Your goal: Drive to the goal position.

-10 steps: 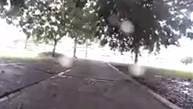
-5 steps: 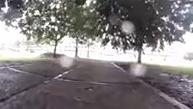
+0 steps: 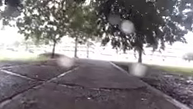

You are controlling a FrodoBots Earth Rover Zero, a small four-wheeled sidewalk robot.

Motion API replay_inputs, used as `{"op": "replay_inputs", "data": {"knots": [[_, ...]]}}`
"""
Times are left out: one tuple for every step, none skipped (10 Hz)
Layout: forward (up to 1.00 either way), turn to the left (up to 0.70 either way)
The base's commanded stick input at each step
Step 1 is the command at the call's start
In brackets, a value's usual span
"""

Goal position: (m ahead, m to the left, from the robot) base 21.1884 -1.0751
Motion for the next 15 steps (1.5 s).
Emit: {"op": "replay_inputs", "data": {"knots": [[0.70,0.00],[0.70,0.00],[0.70,0.00],[0.70,0.00],[0.70,0.00],[0.70,0.00],[0.70,0.00],[0.70,0.00],[0.70,0.00],[0.70,0.00],[0.70,0.00],[0.70,0.00],[0.70,0.00],[0.70,0.00],[0.70,0.00]]}}
